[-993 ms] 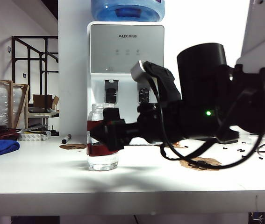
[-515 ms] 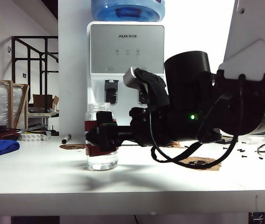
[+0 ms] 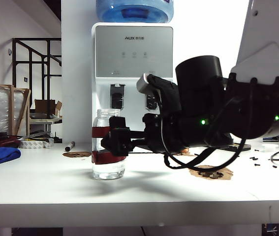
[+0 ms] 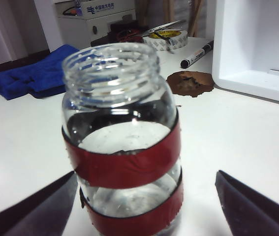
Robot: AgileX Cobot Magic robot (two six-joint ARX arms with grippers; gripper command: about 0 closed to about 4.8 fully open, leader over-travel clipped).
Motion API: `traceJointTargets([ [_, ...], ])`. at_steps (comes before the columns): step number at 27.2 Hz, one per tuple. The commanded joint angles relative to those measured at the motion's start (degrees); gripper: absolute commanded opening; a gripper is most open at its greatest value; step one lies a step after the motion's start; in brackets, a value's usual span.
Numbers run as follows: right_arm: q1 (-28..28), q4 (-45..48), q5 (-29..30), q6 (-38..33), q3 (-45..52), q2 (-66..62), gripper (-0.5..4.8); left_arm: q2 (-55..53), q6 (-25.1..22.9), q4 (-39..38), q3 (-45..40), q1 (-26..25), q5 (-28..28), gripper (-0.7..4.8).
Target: Pick up the water bottle with two loops of red belts, then reach the front water dispenser and gently press the gray-black baffle horizontally to get a little water.
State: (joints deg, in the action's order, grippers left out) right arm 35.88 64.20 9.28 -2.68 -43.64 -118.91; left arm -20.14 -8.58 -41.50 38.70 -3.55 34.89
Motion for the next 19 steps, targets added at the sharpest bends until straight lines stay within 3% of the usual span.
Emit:
traceJointTargets([
  [1, -0.09, -2.01, 1.38, -0.35, -1.60, 0.13, 4.79, -0.20, -0.22, 1.25, 0.42, -0.07, 0.02, -0.05],
  [19, -0.04, -4.22, 7.28, -1.29, -6.21, -2.12, 4.79, -0.20, -0.15, 1.31, 0.42, -0.07, 0.00, -0.05],
])
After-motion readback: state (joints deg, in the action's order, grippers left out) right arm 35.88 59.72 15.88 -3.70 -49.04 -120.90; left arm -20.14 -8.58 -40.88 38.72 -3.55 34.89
